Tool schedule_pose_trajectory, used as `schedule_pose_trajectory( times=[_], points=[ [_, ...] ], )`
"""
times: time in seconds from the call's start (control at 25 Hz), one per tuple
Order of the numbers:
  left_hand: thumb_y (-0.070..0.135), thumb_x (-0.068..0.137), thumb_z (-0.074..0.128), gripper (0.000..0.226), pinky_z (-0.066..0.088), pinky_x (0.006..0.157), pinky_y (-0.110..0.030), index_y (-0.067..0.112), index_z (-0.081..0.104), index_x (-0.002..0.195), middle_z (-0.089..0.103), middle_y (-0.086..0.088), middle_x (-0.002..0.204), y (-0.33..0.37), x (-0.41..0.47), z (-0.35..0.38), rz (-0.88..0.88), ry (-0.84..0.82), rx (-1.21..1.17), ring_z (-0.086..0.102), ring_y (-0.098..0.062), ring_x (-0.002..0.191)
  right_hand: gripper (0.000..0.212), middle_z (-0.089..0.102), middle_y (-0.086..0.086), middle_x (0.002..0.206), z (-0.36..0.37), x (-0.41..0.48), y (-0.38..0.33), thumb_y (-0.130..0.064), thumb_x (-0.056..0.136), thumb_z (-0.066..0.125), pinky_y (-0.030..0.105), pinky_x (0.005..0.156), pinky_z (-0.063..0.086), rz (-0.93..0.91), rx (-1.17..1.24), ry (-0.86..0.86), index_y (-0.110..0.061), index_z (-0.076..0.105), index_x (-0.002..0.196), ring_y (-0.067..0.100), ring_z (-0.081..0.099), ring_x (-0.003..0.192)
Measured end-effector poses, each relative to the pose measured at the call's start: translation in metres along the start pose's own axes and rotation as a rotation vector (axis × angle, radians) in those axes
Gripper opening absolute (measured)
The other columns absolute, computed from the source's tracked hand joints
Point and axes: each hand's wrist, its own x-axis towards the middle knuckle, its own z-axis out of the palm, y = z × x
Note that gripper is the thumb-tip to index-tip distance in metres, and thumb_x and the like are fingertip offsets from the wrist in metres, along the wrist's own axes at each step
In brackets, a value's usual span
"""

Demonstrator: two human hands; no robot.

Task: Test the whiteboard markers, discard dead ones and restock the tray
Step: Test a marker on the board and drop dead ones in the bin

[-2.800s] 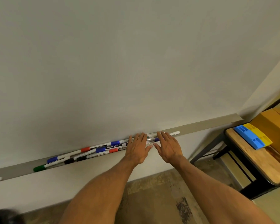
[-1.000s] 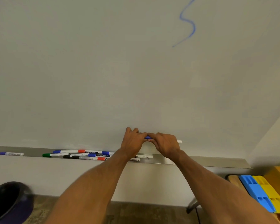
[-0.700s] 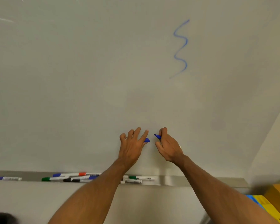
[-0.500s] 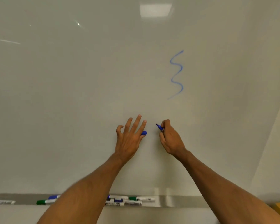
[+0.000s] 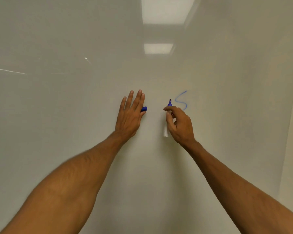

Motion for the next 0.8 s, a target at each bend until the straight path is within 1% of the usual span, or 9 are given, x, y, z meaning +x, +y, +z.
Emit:
schedule_pose_trajectory(
  times=[0.08,0.2,0.28,0.4,0.48,0.56,0.6,0.72,0.8],
  points=[
    [0.04,0.101,0.018,0.058,0.015,0.118,-0.045,0.011,0.018,0.151,0.019,-0.008,0.158,-0.007,0.013,0.003,0.033,0.007,-0.015,0.015,-0.029,0.145,0.033,0.063,-0.001,0.101,0.001,0.008,0.0,-0.018,0.085,0.05,0.024,0.069,0.05,-0.049,0.006,0.014,-0.016,0.057,0.118,0.007,0.056,0.082],
    [0.042,0.103,0.01,0.057,0.011,0.118,-0.042,0.012,0.019,0.15,0.021,-0.007,0.157,-0.017,0.025,0.01,0.083,0.025,-0.025,0.017,-0.026,0.145,0.038,0.058,-0.007,0.093,0.002,0.018,0.001,-0.03,0.081,0.066,0.016,0.068,0.043,-0.147,-0.104,0.053,-0.014,0.056,0.114,0.002,0.047,0.075],
    [0.042,0.103,0.009,0.056,0.006,0.118,-0.041,0.012,0.019,0.15,0.02,-0.005,0.157,-0.017,0.025,0.014,0.089,0.062,-0.047,0.014,-0.024,0.146,0.032,0.057,-0.011,0.088,0.003,0.023,0.002,-0.043,0.085,0.059,0.014,0.066,0.038,-0.108,-0.098,0.128,-0.017,0.058,0.104,0.004,0.047,0.072],
    [0.037,0.104,0.017,0.053,0.008,0.12,-0.041,0.012,0.019,0.151,0.017,-0.002,0.158,-0.017,0.022,0.021,0.07,0.136,-0.08,0.011,-0.02,0.146,0.032,0.061,-0.001,0.08,0.01,0.027,0.009,-0.043,0.088,0.044,0.025,0.059,0.042,-0.012,-0.034,0.171,-0.02,0.056,0.107,0.014,0.052,0.068],
    [0.034,0.103,0.025,0.053,0.01,0.119,-0.042,0.013,0.019,0.151,0.016,0.0,0.158,-0.018,0.02,0.023,0.061,0.169,-0.091,0.01,-0.019,0.147,0.043,0.062,0.006,0.086,0.014,0.028,0.014,-0.047,0.084,0.044,0.028,0.059,0.043,0.072,-0.034,0.16,-0.018,0.05,0.115,0.019,0.055,0.071],
    [0.033,0.102,0.028,0.053,0.011,0.119,-0.042,0.013,0.021,0.151,0.017,-0.001,0.158,-0.018,0.021,0.023,0.068,0.18,-0.085,0.011,-0.019,0.147,0.053,0.062,0.01,0.092,0.017,0.03,0.021,-0.053,0.082,0.041,0.029,0.061,0.044,0.119,-0.083,0.144,-0.013,0.049,0.116,0.023,0.056,0.076],
    [0.033,0.102,0.027,0.053,0.012,0.119,-0.042,0.012,0.022,0.151,0.018,-0.001,0.158,-0.018,0.021,0.023,0.072,0.182,-0.08,0.012,-0.02,0.147,0.051,0.061,0.011,0.092,0.019,0.031,0.022,-0.05,0.083,0.044,0.03,0.061,0.044,0.132,-0.122,0.14,-0.011,0.05,0.114,0.025,0.056,0.077],
    [0.034,0.103,0.024,0.053,0.012,0.119,-0.043,0.011,0.024,0.15,0.021,-0.004,0.157,-0.018,0.02,0.024,0.077,0.186,-0.072,0.014,-0.022,0.146,0.024,0.06,0.014,0.08,0.026,0.027,0.018,-0.022,0.087,0.061,0.036,0.056,0.045,0.118,-0.205,0.182,-0.006,0.056,0.103,0.03,0.055,0.068],
    [0.034,0.103,0.024,0.053,0.01,0.12,-0.042,0.011,0.024,0.15,0.021,-0.004,0.157,-0.018,0.02,0.024,0.084,0.184,-0.069,0.014,-0.022,0.146,0.017,0.058,0.01,0.066,0.031,0.018,0.015,-0.013,0.082,0.065,0.033,0.052,0.043,-0.035,-0.27,0.152,-0.005,0.058,0.096,0.026,0.051,0.055]
  ],
)
